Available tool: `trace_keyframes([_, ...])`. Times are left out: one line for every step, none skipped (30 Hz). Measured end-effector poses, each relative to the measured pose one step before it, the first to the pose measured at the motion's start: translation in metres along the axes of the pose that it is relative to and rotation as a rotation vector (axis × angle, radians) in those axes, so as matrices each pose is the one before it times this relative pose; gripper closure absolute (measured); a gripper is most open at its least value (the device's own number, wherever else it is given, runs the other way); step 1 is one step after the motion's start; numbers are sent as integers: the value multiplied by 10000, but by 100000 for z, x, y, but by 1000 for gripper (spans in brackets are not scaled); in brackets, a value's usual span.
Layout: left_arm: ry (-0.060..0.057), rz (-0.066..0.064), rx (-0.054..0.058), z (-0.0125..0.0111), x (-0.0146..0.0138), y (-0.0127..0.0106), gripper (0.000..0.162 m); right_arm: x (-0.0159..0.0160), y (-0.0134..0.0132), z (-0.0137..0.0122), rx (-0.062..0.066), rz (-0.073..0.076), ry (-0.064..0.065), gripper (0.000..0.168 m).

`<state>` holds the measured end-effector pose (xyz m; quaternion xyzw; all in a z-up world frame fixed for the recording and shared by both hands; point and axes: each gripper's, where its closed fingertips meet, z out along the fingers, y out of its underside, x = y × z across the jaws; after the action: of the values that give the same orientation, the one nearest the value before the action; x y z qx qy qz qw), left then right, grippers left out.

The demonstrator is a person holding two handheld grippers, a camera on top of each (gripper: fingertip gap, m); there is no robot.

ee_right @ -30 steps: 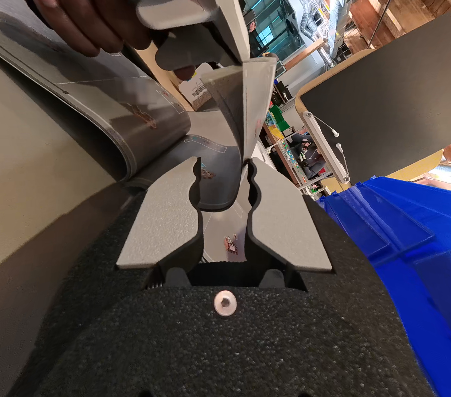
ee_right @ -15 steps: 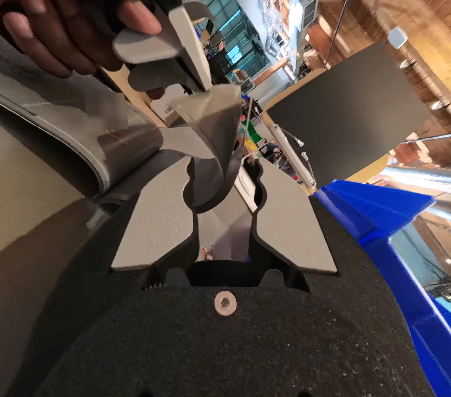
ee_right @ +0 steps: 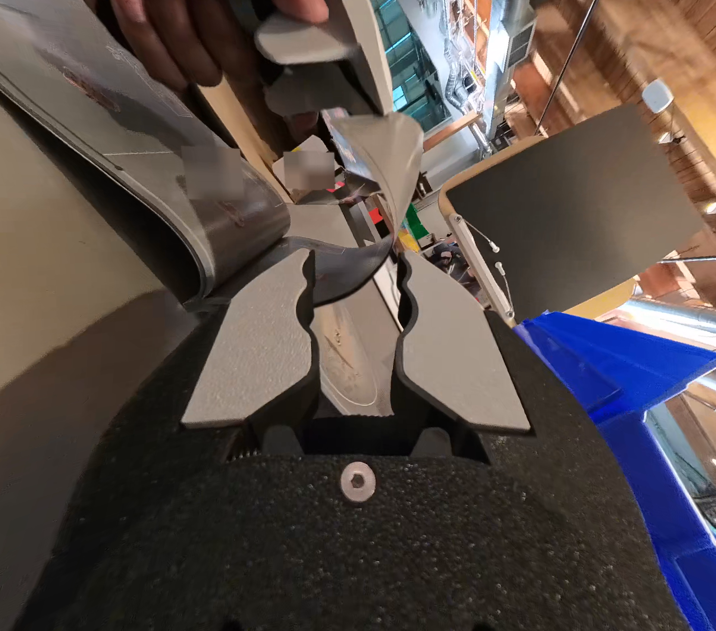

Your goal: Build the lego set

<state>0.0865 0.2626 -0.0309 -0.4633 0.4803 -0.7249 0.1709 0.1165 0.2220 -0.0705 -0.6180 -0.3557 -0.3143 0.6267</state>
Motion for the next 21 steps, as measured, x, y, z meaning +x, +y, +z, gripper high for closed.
trace_keyframes([57, 96, -18, -145, 166, -144, 162, -58, 118, 46, -59, 34, -39, 128])
trace_keyframes([25, 84, -50, -130, 113, -98, 162, -129, 88, 51, -57, 3, -61, 128])
trace_keyframes([7, 75, -50, -120, 82, -70, 162, -221, 91, 63, -72, -7, -102, 128])
trace_keyframes([28, 62, -26, -127, 90, -74, 162, -275, 148, 82, -102, 1, -134, 128])
trace_keyframes([32, 43, -15, -136, 92, -65, 162, -304, 186, 97, -110, 18, -145, 128])
trace_keyframes([-3, 34, 0, -129, 30, -87, 162, -273, 177, 94, -96, 46, -150, 128])
trace_keyframes([-12, 29, 25, -124, 19, -123, 162, -253, 179, 93, -95, 69, -145, 128])
trace_keyframes([11, 12, 15, -126, 68, -106, 162, -213, 141, 75, -69, 82, -151, 128])
trace_keyframes([-9, 24, 6, -116, 55, -80, 162, -241, 168, 87, -81, 76, -177, 128])
trace_keyframes([-32, 51, 0, -142, 40, -57, 162, -180, 166, 74, -84, 74, -139, 128])
trace_keyframes([-42, 50, -7, -159, 46, -40, 162, -143, 108, 58, -38, 67, -110, 128])
trace_keyframes([-28, 46, -7, -200, 69, -21, 162, -88, 83, 39, -34, 54, -81, 128])
trace_keyframes([-21, 48, 0, -245, 82, 1, 162, -46, 62, 23, -29, 40, -45, 128])
trace_keyframes([-64, 25, 0, -280, 27, -1, 162, -31, 31, 17, -12, 26, -33, 129])
trace_keyframes([-68, 30, 7, -304, 34, -26, 162, -21, 16, 3, -5, 24, -20, 129])
trace_keyframes([-77, 52, 16, -317, 47, -19, 162, -30, 5, -6, -1, 21, -32, 129])
trace_keyframes([-82, 55, -5, -295, 43, -9, 162, -65, 12, 2, -10, 19, -41, 130])
trace_keyframes([-79, 74, -8, -298, 48, 13, 162, -59, 45, 17, -21, 16, -34, 130])
trace_keyframes([-85, 64, -3, -264, 23, 54, 162, -56, 51, 14, -14, 10, -32, 130])
trace_keyframes([-68, 35, -17, -261, 7, 135, 162, -36, 37, 11, -12, 13, -27, 130])
trace_keyframes([-65, 5, -49, -238, -12, 249, 162, 1, 30, 8, -11, 20, -11, 130])
